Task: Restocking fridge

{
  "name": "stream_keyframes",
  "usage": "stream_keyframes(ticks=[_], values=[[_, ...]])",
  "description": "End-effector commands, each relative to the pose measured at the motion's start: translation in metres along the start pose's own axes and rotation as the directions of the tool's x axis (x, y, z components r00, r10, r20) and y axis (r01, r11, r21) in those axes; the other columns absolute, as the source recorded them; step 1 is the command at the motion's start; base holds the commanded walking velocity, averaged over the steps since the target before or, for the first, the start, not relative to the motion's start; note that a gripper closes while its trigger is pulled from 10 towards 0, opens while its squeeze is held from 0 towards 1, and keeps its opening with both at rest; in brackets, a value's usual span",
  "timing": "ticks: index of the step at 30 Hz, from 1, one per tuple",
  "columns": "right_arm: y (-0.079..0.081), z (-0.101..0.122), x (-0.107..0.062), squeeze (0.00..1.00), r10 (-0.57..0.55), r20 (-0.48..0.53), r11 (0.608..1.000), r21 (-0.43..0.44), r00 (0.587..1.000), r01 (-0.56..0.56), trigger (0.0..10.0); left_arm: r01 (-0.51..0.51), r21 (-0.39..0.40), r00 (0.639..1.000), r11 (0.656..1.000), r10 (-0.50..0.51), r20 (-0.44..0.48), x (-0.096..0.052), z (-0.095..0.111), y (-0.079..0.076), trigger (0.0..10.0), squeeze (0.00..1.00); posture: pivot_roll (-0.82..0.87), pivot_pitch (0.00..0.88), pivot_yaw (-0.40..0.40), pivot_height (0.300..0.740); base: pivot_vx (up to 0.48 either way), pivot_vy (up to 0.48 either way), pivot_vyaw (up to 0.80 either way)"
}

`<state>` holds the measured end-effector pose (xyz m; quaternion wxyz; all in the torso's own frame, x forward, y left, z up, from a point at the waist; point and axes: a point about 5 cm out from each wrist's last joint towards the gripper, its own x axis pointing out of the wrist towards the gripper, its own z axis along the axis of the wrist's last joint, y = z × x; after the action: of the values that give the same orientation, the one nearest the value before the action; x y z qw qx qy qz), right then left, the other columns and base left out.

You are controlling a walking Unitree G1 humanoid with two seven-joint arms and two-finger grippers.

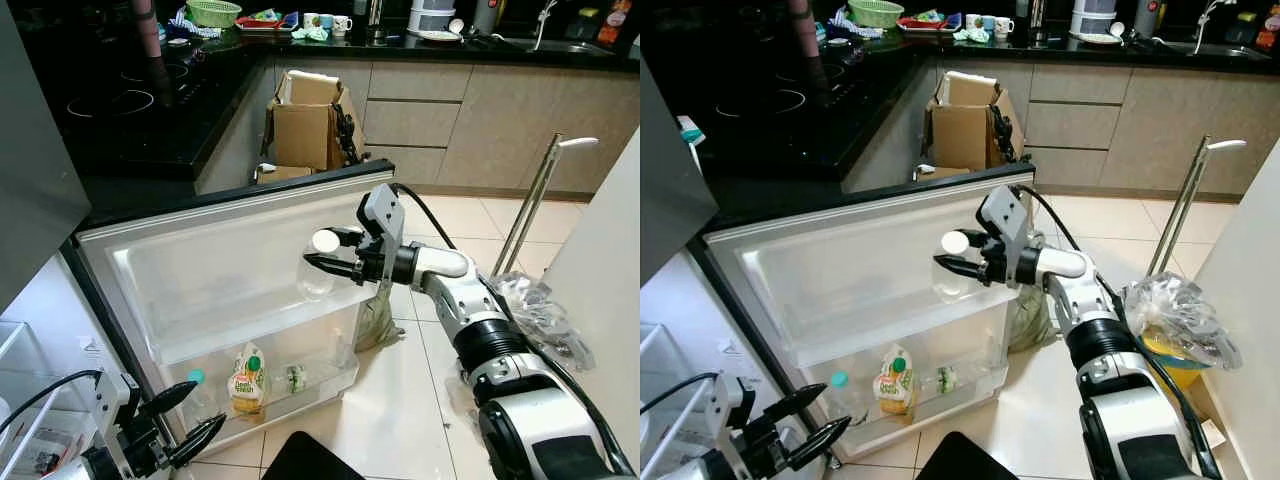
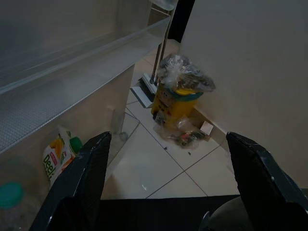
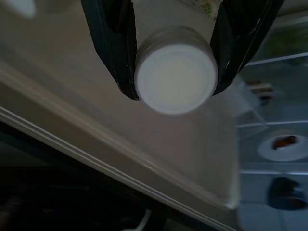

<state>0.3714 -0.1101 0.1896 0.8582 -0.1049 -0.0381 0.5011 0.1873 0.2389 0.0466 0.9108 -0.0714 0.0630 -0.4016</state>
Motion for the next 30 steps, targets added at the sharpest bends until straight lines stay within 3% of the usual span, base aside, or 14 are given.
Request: stream_keyframes(ticks=[1,2,5,7,10,18,30], values=[[-0.009,0.006,0.001,0.0,-0.089,0.009,0.995,-0.044,0.996,0.089,10.0,0.01,0.02,1.0,1.0,-0.009,-0.011,-0.001,0.005,0.001,10.0,0.0,0.0,0.0,-0.044,0.74,0.0,0.0,0.0],[-0.014,0.005,0.002,0.0,-0.158,0.004,0.986,-0.043,0.987,0.158,10.0,0.012,0.021,1.0,1.0,-0.012,-0.008,0.0,0.005,0.001,10.0,0.0,0.0,0.0,-0.045,0.74,0.0,0.0,0.0],[-0.019,0.005,0.001,0.0,-0.223,0.007,0.974,-0.04,0.975,0.224,10.0,0.014,0.022,1.0,1.0,-0.014,-0.006,0.001,0.005,0.001,10.0,0.0,0.0,0.0,-0.045,0.74,0.0,0.0,0.0],[-0.027,0.003,-0.001,0.0,-0.333,-0.011,0.942,-0.042,0.943,0.332,10.0,0.02,0.024,1.0,1.0,-0.02,-0.002,0.003,0.005,0.001,10.0,0.0,0.0,0.0,-0.045,0.74,0.0,0.0,0.0],[-0.029,-0.002,-0.002,0.0,-0.382,-0.041,0.924,-0.056,0.923,0.379,10.0,0.024,0.026,1.0,0.999,-0.024,0.0,0.004,0.005,0.001,10.0,0.0,0.0,0.0,-0.046,0.74,0.0,0.0,0.0],[-0.022,-0.011,0.008,0.0,-0.404,-0.072,0.915,-0.045,0.912,0.402,10.0,0.036,0.031,0.999,0.999,-0.037,0.006,0.011,0.005,0.002,10.0,0.0,0.0,0.0,-0.046,0.74,0.0,0.0,0.0],[-0.019,-0.003,0.022,0.0,-0.404,-0.032,0.914,0.008,0.914,0.405,10.0,0.047,0.042,0.999,0.998,-0.048,0.026,0.017,0.007,0.0,10.0,0.0,0.01,0.0,-0.061,0.74,0.0,0.0,0.0]])
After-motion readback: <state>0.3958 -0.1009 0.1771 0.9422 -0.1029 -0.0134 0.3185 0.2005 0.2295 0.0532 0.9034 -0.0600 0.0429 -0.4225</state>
